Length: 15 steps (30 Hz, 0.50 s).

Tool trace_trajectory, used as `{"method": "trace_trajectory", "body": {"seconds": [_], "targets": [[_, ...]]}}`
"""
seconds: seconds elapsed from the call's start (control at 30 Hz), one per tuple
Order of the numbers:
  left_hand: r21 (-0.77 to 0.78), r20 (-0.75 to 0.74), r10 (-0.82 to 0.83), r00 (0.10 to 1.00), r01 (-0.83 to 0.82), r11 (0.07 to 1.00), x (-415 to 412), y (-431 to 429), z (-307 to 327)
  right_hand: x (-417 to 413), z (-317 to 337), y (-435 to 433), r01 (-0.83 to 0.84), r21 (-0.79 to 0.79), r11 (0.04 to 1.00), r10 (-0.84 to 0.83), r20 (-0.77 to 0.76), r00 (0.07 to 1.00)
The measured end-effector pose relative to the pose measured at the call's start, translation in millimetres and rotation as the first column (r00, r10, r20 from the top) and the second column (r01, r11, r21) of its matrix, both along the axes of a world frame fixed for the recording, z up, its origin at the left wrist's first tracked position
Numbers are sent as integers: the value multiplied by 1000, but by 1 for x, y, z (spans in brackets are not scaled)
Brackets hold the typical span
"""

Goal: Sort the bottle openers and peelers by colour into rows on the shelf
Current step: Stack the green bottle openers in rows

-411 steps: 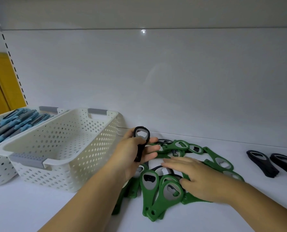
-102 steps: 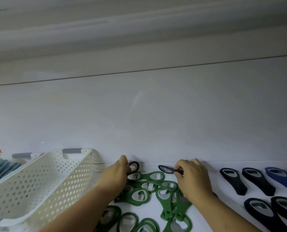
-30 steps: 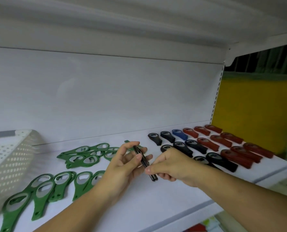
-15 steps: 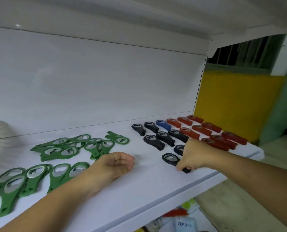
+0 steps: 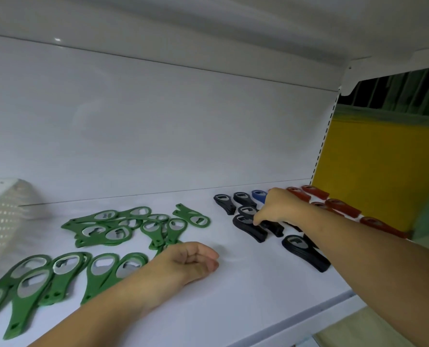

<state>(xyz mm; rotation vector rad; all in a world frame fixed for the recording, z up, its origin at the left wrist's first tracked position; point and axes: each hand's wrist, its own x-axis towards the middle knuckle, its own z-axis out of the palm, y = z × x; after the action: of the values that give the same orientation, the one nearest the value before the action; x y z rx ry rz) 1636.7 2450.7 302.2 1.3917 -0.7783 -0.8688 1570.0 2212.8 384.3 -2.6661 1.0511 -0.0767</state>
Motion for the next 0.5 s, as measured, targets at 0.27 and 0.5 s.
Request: {"method": "trace_trajectory", "body": {"seconds": [0.27, 0.5], "targets": [[18, 40, -13, 999, 12, 1000, 2, -3, -1, 9, -5, -7, -26, 28, 999, 29, -85, 996], [19, 79, 17, 997, -18, 1000, -1, 0, 5, 12, 0, 1, -108, -150, 983, 122, 93, 988]]}}
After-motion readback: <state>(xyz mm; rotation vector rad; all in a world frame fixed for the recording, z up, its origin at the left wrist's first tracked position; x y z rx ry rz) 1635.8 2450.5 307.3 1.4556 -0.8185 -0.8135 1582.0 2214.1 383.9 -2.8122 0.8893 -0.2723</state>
